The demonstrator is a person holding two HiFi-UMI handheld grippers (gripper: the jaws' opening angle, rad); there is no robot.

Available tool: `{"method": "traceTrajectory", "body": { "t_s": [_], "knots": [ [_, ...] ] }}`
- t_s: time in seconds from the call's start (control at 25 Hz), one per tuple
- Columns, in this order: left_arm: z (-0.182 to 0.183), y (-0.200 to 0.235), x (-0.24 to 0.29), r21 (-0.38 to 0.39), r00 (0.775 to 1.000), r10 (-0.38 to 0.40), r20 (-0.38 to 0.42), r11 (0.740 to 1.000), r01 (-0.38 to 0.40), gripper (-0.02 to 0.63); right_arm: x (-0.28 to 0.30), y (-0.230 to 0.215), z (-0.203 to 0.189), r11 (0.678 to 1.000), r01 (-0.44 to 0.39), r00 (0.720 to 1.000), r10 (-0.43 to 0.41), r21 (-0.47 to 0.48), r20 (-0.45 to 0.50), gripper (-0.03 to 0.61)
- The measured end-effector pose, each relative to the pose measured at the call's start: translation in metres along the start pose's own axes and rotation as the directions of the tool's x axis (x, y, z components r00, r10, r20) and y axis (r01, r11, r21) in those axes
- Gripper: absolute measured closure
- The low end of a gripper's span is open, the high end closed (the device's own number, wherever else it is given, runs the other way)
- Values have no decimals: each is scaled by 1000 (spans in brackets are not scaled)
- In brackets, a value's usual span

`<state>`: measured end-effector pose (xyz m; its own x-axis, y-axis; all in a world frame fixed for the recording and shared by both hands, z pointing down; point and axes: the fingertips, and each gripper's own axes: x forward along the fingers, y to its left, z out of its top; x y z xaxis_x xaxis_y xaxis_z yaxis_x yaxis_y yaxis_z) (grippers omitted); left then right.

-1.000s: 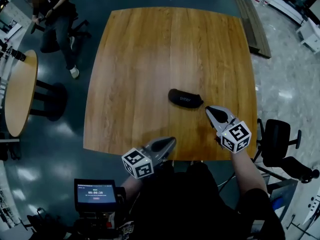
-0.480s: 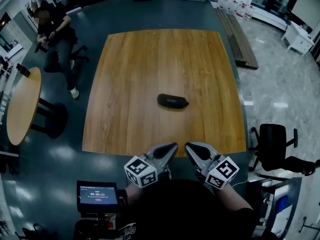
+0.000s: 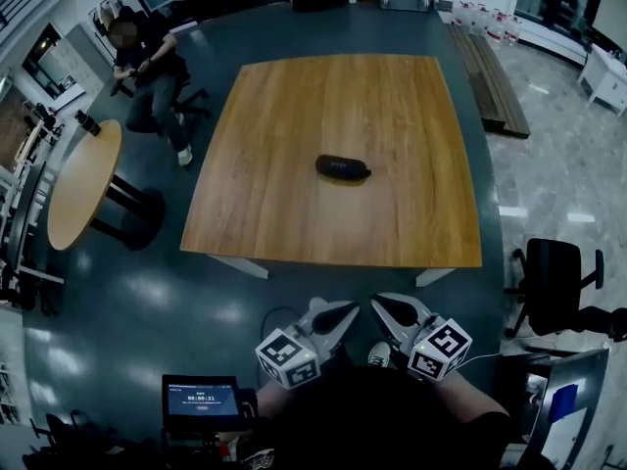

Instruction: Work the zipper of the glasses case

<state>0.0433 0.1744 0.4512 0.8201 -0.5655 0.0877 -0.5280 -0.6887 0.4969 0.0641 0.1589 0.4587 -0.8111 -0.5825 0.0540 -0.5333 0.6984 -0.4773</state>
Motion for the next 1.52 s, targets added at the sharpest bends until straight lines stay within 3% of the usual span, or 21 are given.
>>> {"method": "traceTrajectory", "body": {
  "t_s": [0.2,0.48,1.0,1.52],
  "knots": [
    [-7,-7,-18,9,999,42,-2,999,-42,614,-2,28,-1,998,-44,999,44,-39,-2,572],
    [20,11,-45,13,999,44,26,999,-44,614,19,53,10,997,-19,999,21,-78,29,573],
    [28,31,-70,-20,998,-58,9,998,58,614,44,77,-2,990,91,995,-87,-107,41,574],
    [28,30,-75,-9,997,-82,-6,997,82,614,48,82,-6,988,109,993,-105,-112,45,574]
  ]
}}
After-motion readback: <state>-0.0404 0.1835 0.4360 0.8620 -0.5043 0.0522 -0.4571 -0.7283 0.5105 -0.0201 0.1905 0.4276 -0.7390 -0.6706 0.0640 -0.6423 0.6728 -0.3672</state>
